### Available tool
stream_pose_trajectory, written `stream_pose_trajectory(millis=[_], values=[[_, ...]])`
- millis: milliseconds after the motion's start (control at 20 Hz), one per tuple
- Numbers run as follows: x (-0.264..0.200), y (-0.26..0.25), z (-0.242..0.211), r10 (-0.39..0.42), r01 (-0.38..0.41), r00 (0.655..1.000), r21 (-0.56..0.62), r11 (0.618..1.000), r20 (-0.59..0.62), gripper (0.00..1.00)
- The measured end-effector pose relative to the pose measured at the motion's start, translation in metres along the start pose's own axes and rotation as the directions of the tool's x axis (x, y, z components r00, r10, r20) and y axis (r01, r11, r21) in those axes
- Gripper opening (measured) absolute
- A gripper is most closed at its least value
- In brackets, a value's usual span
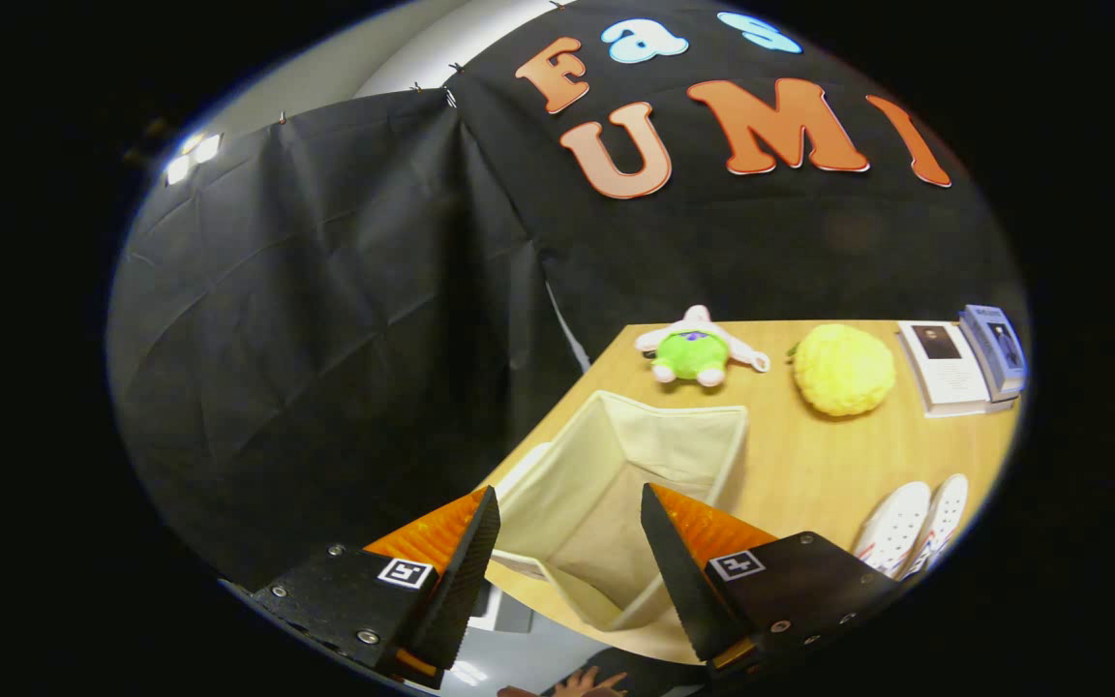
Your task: Open the storage box then place both shoes into the box .Put the left shoe in first, then the right shoe, with the right side of both shoes facing outward in a uniform manner.
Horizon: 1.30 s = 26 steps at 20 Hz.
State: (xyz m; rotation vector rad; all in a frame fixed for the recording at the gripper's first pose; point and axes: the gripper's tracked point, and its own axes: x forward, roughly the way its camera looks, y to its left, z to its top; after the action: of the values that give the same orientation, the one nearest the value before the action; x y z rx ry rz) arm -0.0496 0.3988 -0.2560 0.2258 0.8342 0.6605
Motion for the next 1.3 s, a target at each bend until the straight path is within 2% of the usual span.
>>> stream_pose_trajectory(millis=[250,400,600,850,1000,1250,1300], values=[[-0.05,-0.118,-0.043,-0.224,0.226,0.971,0.008,0.974,-0.08,0.89],[-0.066,-0.172,-0.085,-0.289,0.306,0.939,0.069,0.95,-0.189,0.89],[-0.068,-0.221,-0.125,-0.336,0.381,0.897,0.117,0.917,-0.288,0.87],[-0.052,-0.249,-0.17,-0.321,0.422,0.862,0.203,0.884,-0.393,0.81],[-0.044,-0.272,-0.174,-0.393,0.491,0.828,0.178,0.853,-0.399,0.76],[-0.017,-0.285,-0.183,-0.401,0.532,0.814,0.265,0.804,-0.42,0.66],[-0.013,-0.284,-0.186,-0.383,0.527,0.817,0.29,0.799,-0.431,0.61]])
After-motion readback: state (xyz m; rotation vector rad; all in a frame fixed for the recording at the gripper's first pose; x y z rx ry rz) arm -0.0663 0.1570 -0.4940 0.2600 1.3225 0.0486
